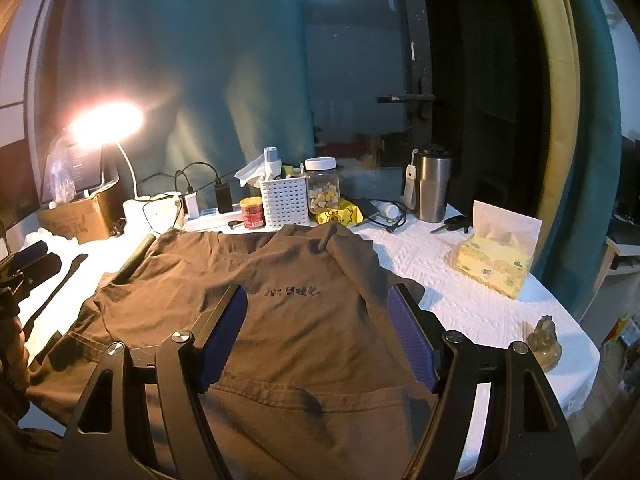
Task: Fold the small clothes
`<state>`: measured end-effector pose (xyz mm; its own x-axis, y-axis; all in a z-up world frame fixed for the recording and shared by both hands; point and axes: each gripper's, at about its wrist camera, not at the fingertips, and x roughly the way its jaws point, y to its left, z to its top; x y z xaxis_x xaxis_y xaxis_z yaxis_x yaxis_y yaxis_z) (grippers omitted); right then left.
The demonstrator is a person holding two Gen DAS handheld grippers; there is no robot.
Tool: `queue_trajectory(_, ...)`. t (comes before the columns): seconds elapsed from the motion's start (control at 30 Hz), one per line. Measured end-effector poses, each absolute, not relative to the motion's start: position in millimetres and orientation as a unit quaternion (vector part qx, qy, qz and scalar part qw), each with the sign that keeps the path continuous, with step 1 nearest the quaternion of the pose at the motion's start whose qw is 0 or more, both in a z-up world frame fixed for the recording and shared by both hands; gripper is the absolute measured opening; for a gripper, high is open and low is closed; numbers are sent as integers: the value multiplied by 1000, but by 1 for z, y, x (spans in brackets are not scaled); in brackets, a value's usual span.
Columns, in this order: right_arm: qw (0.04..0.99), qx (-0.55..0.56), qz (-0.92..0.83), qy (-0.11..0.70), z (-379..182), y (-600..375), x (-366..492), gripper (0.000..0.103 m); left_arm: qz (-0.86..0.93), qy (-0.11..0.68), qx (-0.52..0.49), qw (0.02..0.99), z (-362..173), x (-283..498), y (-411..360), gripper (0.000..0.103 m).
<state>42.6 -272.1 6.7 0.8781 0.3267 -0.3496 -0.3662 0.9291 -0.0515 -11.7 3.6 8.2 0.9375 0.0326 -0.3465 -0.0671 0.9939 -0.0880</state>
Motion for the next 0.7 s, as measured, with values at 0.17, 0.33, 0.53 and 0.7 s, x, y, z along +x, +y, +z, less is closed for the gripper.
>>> queue_trajectory(0.17, 967, -57, 179, 172, 9, -270, 42, 76, 26, 170, -45, 984, 11, -14, 4, 102)
queue_trajectory(0.33, 967, -58, 182, 168, 12, -269, 43, 76, 25, 169, -42, 984, 14, -12, 5, 102)
queue_trajectory(0.53, 966, -61, 185, 168, 14, -264, 45, 76, 20, 170, -49, 984, 14, -11, 5, 102)
queue_trajectory(0.7, 967, -60, 183, 169, 13, -265, 47, 76, 13, 171, -57, 983, 15, -8, 5, 102)
